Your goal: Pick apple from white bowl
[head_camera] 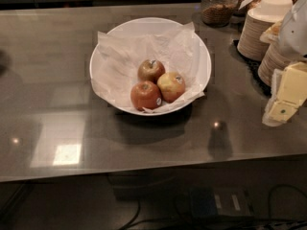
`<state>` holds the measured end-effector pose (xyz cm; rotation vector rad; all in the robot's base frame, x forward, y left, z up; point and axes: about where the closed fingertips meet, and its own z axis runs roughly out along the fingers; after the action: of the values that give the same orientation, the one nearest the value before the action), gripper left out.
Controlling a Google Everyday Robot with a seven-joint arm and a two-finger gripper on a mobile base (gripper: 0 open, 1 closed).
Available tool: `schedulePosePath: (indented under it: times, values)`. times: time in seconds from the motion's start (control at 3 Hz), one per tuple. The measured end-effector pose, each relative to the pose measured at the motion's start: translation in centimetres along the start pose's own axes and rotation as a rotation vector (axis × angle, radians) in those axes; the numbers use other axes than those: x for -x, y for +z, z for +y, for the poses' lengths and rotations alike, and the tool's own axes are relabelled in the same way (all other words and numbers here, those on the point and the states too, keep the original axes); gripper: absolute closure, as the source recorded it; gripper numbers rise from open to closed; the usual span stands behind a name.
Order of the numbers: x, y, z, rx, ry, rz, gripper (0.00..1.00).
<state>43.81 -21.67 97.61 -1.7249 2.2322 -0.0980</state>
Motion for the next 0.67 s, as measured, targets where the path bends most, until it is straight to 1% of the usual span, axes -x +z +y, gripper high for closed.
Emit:
schedulePosePath:
  times: [0.33,0.67]
  values:
    - [0.0,0.0,0.0,0.0,0.0,0.0,0.0]
    - [1.1,0.5,-0.3,-0.002,-0.016,-0.027,0.0]
